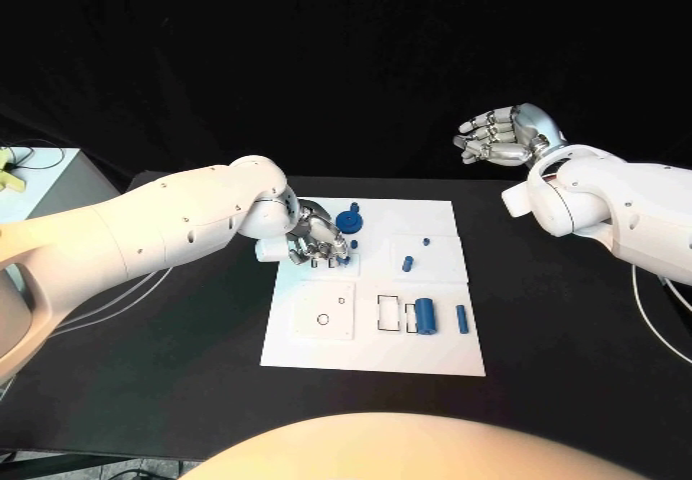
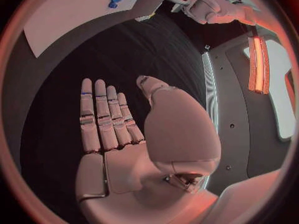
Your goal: Assemble the parts on the task board
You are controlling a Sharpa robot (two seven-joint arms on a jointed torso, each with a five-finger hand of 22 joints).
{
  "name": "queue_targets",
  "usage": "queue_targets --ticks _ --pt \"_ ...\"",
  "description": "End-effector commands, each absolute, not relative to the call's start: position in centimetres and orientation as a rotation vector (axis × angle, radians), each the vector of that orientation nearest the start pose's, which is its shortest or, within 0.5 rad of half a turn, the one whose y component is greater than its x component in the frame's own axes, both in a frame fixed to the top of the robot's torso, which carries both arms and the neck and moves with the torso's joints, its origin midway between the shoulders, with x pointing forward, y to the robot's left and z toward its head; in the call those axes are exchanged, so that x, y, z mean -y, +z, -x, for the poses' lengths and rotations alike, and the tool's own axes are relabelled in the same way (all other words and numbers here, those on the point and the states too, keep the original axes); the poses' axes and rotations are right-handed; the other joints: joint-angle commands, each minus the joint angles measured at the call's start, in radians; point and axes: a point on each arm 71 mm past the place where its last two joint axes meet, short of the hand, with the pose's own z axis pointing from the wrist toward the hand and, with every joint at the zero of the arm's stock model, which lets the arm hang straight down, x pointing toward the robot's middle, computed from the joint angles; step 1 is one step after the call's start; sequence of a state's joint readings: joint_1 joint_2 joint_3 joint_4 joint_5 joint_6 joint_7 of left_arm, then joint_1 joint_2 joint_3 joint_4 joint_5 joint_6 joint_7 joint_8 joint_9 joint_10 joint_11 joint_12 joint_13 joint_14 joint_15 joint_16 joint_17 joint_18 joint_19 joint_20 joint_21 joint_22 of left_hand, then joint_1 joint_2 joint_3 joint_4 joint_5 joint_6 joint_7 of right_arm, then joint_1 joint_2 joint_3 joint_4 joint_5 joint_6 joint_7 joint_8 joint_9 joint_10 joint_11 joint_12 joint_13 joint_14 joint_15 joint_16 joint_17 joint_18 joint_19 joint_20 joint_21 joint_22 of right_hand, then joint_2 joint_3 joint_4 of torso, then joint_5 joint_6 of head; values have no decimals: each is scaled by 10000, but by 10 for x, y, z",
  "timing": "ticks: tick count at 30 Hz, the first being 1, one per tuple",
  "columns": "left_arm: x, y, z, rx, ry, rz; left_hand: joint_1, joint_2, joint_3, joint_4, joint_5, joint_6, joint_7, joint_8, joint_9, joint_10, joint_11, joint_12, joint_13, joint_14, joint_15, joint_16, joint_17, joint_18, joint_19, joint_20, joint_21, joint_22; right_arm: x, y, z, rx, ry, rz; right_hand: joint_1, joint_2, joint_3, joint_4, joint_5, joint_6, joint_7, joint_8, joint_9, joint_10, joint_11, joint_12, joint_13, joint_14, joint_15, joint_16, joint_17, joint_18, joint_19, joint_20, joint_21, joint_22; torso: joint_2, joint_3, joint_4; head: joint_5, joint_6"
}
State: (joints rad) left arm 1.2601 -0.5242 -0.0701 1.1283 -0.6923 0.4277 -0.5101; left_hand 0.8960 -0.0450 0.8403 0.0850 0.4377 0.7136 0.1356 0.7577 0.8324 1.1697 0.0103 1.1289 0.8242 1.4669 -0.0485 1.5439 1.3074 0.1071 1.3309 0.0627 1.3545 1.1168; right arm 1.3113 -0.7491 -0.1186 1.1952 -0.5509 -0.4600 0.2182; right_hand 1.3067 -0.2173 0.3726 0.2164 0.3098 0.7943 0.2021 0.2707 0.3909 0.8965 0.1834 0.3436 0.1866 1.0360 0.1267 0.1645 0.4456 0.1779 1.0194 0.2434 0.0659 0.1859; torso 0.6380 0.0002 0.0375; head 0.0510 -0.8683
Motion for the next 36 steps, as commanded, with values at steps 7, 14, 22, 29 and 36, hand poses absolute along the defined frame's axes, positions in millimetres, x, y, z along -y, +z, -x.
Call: queue_targets --ticks 7,14,22,29,36 --pt "-157 -236 -524 -26056 -5607 2535 -384 94 1565 -1842 652 784 -613 301 151 318 -125 120 20 999 -130 197 2533 -166 64 -131 138 137 273 -161 -556 -14428 9370 -6271 -124 18 -36 -34 18 -61 450 -48 -18 36 8 -41 -36 -35 65 -60 -26 56 -69 -25 -23 -36 -13 25 15 61 22" --pt "-160 -234 -526 -25422 -4880 2016 -469 87 1552 -1898 740 848 -636 333 155 417 -145 182 92 1013 -145 222 2568 -176 97 -147 168 189 276 -161 -557 -14423 9335 -6277 -124 18 -36 -34 18 -61 450 -48 -18 36 8 -41 -36 -35 65 -60 -26 56 -69 -25 -23 -36 -19 19 5 73 28" --pt "-159 -229 -528 -24286 -3904 1085 -567 68 1479 -1954 759 980 -693 395 156 661 -192 364 337 1032 -172 256 2617 -197 167 -175 222 298 277 -162 -557 -14425 9322 -6281 -127 16 -40 -36 20 -60 450 -48 -19 38 8 -40 -44 -33 65 -63 -31 57 -70 -24 -22 -44 -11 23 22 92 8" --pt "-157 -228 -527 -23877 -3603 695 -620 72 1440 -1966 770 1067 -735 438 158 839 -226 511 544 1039 -196 269 2634 -227 258 -197 293 446 278 -163 -556 -14432 9315 -6287 -128 17 -42 -38 25 -59 450 -47 -19 40 8 -39 -51 -30 65 -66 -35 57 -70 -24 -21 -51 -19 26 14 133 -43" --pt "-156 -235 -521 -23959 -3617 641 -639 81 1438 -1972 790 1099 -751 455 158 889 -242 546 586 1039 -207 269 2634 -238 295 -207 323 505 280 -164 -556 -14375 9268 -6292 -125 19 -43 -44 40 -57 448 -46 -20 44 7 -37 -62 -26 64 -69 -41 58 -69 -23 -19 -62 -31 34 11 172 -43"
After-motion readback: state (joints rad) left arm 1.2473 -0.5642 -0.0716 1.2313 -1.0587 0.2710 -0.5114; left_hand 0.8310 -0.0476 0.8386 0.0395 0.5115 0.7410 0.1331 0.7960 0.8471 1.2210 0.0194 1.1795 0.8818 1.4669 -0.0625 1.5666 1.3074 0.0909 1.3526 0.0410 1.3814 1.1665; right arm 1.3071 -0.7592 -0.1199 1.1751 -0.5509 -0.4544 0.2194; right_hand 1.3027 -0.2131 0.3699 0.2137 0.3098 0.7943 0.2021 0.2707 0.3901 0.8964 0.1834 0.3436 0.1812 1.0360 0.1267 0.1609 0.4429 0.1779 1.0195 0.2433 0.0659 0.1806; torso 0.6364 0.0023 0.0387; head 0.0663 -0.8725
